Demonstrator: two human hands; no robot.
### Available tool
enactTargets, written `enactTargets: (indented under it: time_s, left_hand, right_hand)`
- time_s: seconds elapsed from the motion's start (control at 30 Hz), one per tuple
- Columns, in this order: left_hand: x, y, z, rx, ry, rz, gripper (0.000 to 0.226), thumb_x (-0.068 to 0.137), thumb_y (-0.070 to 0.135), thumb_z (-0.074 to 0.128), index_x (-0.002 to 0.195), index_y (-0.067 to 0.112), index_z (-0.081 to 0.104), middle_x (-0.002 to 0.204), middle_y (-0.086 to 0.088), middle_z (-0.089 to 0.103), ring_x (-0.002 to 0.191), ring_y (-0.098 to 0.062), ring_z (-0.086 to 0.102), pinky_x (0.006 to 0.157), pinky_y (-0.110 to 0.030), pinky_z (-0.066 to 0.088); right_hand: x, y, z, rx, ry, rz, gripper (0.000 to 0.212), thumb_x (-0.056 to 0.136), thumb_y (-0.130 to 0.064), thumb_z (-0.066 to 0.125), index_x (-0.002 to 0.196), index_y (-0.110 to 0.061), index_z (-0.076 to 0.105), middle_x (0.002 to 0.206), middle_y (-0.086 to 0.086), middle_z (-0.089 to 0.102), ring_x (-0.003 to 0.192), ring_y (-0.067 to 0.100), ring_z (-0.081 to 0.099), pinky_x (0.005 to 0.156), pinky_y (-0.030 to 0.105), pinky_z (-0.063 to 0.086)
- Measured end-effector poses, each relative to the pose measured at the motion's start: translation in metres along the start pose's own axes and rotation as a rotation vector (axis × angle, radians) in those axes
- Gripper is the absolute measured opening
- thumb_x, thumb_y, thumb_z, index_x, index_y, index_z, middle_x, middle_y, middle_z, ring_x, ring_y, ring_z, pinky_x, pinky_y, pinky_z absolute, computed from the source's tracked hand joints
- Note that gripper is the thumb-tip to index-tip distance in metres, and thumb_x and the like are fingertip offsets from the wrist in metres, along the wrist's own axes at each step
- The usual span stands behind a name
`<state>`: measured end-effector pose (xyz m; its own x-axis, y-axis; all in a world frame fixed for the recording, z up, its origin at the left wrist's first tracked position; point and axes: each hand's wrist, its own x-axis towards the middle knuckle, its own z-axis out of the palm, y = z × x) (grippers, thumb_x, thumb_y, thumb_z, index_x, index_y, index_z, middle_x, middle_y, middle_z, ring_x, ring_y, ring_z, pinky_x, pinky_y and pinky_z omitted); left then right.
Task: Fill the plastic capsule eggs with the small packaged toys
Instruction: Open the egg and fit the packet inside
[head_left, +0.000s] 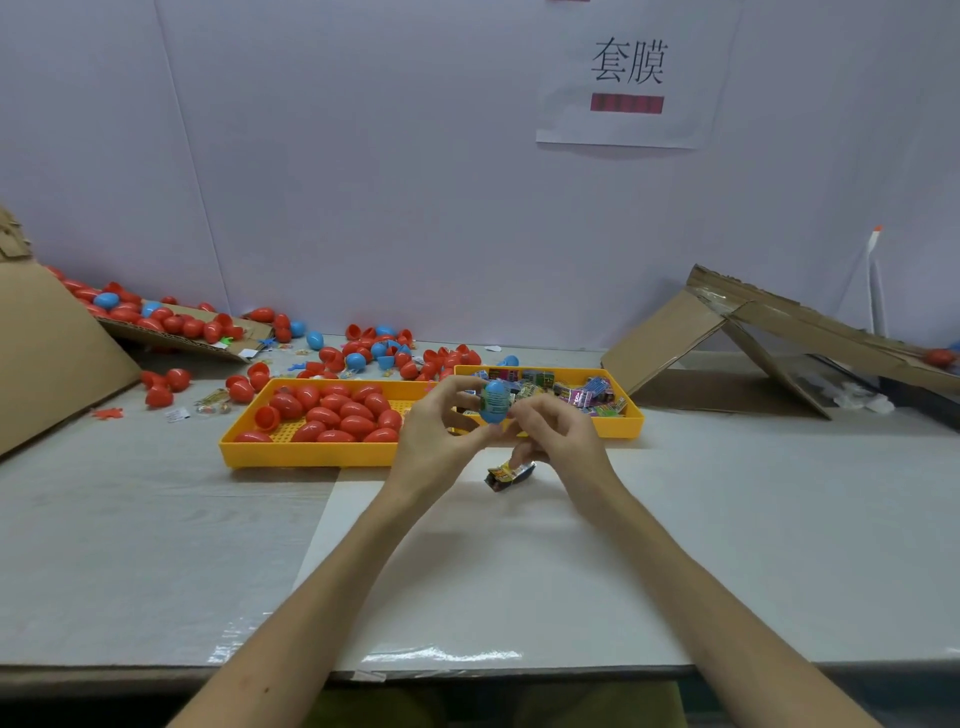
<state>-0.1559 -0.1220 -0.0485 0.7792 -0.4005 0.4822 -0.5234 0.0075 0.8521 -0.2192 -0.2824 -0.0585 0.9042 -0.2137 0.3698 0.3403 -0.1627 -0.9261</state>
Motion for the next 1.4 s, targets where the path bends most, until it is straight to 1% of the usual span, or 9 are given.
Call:
enactTargets:
  time_s: [0.2,0.33,0.47,0.63,0.8,0.9,1.03,1.2,1.4]
  left_hand:
    - [-0.001,0.002,0.002,-0.172,-0.115,-0.124,0.031,0.088,0.008,0.075,0.111,0.023,0.06,0.099,0.004,0.075,0.089,-0.01,0.073,0.072,-0.022,0.057]
    - [0.0,0.0,0.0,-0.333,-0.09,-0.239,0.013,0.096,0.017,0.068,0.108,0.014,0.066,0.1,-0.001,0.076,0.099,-0.019,0.072,0.078,-0.027,0.059]
    - [0.0,0.0,-0.001,-0.501,-0.123,-0.33,0.029,0.095,0.009,0.066,0.123,0.009,0.061,0.114,-0.018,0.071,0.104,-0.029,0.072,0.088,-0.034,0.06]
    - [0.001,0.001,-0.002,-0.556,-0.167,-0.344,0.036,0.093,0.008,0.067,0.128,0.009,0.061,0.117,-0.014,0.071,0.107,-0.026,0.072,0.089,-0.034,0.06]
    - [0.0,0.0,-0.002,-0.615,-0.209,-0.369,0.032,0.092,0.008,0.067,0.124,0.01,0.066,0.106,-0.007,0.076,0.108,-0.025,0.072,0.087,-0.031,0.059]
    - [0.001,-0.001,-0.002,-0.618,-0.222,-0.366,0.031,0.093,0.006,0.066,0.123,0.01,0.068,0.105,-0.007,0.077,0.107,-0.026,0.072,0.087,-0.031,0.059]
    - [0.0,-0.002,-0.001,-0.591,-0.222,-0.369,0.03,0.095,0.003,0.064,0.123,0.014,0.069,0.101,-0.004,0.077,0.103,-0.023,0.073,0.083,-0.028,0.059]
    - [0.0,-0.003,-0.001,-0.622,-0.225,-0.379,0.03,0.095,0.003,0.064,0.122,0.014,0.07,0.105,-0.011,0.076,0.106,-0.028,0.072,0.085,-0.031,0.059]
    - [0.002,-0.004,-0.005,-0.78,-0.261,-0.411,0.032,0.098,0.009,0.06,0.131,0.009,0.061,0.121,-0.017,0.071,0.113,-0.034,0.069,0.087,-0.032,0.06]
  right_hand:
    - [0.004,0.002,-0.001,-0.114,0.142,-0.085,0.014,0.086,-0.02,0.079,0.095,-0.018,0.07,0.09,-0.003,0.074,0.075,0.018,0.074,0.061,0.02,0.054]
    - [0.003,-0.001,-0.006,-0.142,0.146,-0.118,0.023,0.083,-0.013,0.081,0.101,-0.025,0.074,0.097,-0.01,0.075,0.087,0.008,0.071,0.072,0.02,0.055]
    - [0.002,-0.003,-0.005,-0.08,0.148,-0.108,0.027,0.082,-0.015,0.082,0.106,-0.026,0.074,0.101,-0.008,0.075,0.095,0.011,0.07,0.079,0.023,0.057]
    - [0.001,-0.005,-0.004,-0.026,0.133,-0.086,0.025,0.076,-0.031,0.08,0.1,-0.023,0.075,0.097,-0.003,0.077,0.09,0.015,0.073,0.075,0.024,0.057]
    - [0.003,-0.001,-0.006,0.05,0.137,-0.069,0.028,0.075,-0.029,0.081,0.098,-0.014,0.077,0.098,0.007,0.077,0.098,0.026,0.073,0.088,0.05,0.059]
    - [0.004,0.001,-0.008,0.062,0.13,-0.073,0.025,0.077,-0.028,0.079,0.097,-0.013,0.078,0.096,0.01,0.076,0.098,0.029,0.073,0.087,0.054,0.059]
    - [0.003,0.001,-0.009,0.069,0.118,-0.079,0.017,0.077,-0.028,0.078,0.092,-0.02,0.079,0.094,0.008,0.075,0.097,0.029,0.073,0.084,0.053,0.06]
    - [0.002,0.0,-0.006,0.057,0.127,-0.076,0.021,0.082,-0.03,0.073,0.097,-0.015,0.077,0.091,0.002,0.075,0.095,0.029,0.073,0.08,0.043,0.062]
    - [0.001,-0.003,-0.004,0.045,0.091,-0.08,0.033,0.081,-0.032,0.075,0.112,-0.021,0.074,0.106,-0.001,0.076,0.102,0.022,0.072,0.084,0.034,0.06]
